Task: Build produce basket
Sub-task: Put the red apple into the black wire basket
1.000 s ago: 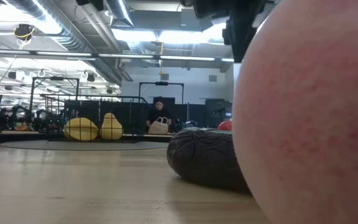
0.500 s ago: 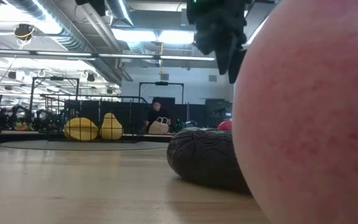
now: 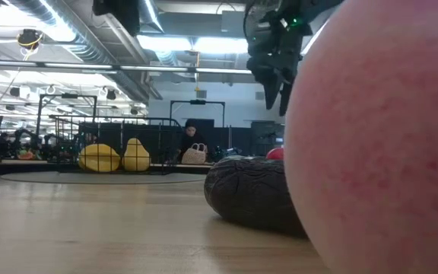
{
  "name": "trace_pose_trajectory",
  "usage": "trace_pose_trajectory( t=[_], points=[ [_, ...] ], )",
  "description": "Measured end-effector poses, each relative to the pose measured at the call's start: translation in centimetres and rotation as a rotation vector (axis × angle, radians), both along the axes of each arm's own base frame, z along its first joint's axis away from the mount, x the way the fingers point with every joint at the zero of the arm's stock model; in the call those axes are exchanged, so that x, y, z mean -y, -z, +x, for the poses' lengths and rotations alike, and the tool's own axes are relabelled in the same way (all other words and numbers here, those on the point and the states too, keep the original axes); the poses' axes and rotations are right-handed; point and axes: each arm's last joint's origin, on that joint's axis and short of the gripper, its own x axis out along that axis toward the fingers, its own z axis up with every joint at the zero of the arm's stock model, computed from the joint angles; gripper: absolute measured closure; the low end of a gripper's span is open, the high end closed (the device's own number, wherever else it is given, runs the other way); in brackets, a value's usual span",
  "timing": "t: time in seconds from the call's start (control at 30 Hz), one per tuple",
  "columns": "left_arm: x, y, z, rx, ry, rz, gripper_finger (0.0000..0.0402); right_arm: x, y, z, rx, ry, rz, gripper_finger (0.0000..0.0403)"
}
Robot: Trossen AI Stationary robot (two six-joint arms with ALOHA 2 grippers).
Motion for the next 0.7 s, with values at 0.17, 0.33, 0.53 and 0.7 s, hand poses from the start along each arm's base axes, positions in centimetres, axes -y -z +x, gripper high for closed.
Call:
trace_pose_trajectory(
  t=[0.17,0.33,0.53,0.7],
  points=[
    [-2.2,0.1,0.8,0.036,-0.093,0.005,0.0327,3.2,-0.4,-0.8,0.106,0.148,-0.069,0.0199],
    [-4.3,0.2,1.0,0.059,-0.174,0.001,0.0327,4.9,-0.5,-1.6,0.144,0.324,-0.047,0.0199],
    [-6.9,0.3,1.3,0.135,-0.283,-0.047,0.0327,5.3,-0.6,-1.9,0.158,0.353,-0.052,0.0199],
    [-8.8,0.2,1.6,0.133,-0.205,0.006,0.0327,5.4,-0.6,-1.8,0.177,0.421,-0.035,0.0199]
  ],
)
